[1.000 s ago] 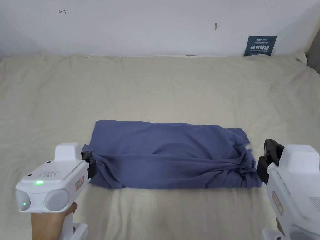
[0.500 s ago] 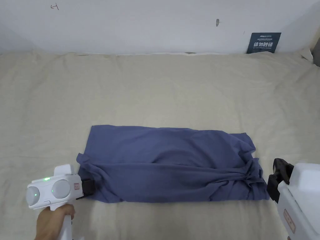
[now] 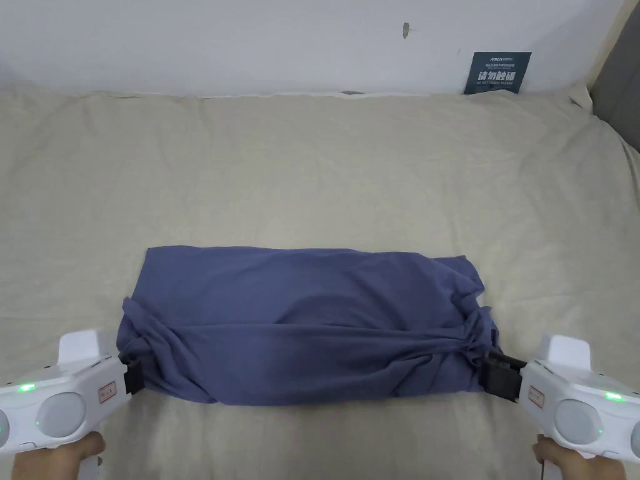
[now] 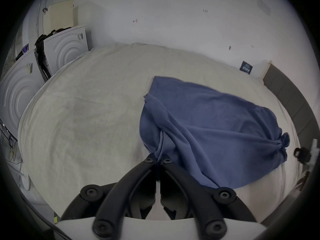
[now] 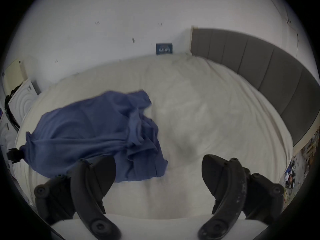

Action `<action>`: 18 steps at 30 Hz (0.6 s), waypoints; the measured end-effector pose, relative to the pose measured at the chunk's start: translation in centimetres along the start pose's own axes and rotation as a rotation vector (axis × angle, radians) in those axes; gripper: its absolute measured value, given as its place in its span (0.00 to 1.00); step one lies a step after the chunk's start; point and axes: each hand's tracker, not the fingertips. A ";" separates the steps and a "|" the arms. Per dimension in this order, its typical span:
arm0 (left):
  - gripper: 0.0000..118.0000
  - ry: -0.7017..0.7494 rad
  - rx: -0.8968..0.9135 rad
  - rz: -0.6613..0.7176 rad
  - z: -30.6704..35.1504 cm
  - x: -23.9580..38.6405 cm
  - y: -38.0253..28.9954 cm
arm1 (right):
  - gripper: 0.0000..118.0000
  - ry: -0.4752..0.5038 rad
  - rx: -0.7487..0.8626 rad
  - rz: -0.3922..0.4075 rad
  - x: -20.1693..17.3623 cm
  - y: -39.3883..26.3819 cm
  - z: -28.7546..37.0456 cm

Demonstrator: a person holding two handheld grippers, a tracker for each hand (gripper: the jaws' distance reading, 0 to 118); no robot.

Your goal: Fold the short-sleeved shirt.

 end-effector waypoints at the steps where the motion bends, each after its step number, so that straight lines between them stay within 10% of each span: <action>1: 0.03 -0.009 0.015 -0.015 0.2 0.0 0.3 | 0.87 -0.006 -0.020 0.001 -0.2 0.0 -0.9; 5: 0.03 0.002 0.021 -0.059 0.3 0.2 0.5 | 0.80 0.035 -0.082 0.004 -1.1 0.1 -3.5; 9: 0.03 0.007 0.017 -0.038 0.5 0.0 0.3 | 0.15 0.086 -0.123 -0.023 -1.1 -0.1 -5.6; 18: 0.03 0.014 0.019 0.060 3.7 -1.8 -1.5 | 0.14 0.113 -0.003 -0.051 1.5 -0.9 2.8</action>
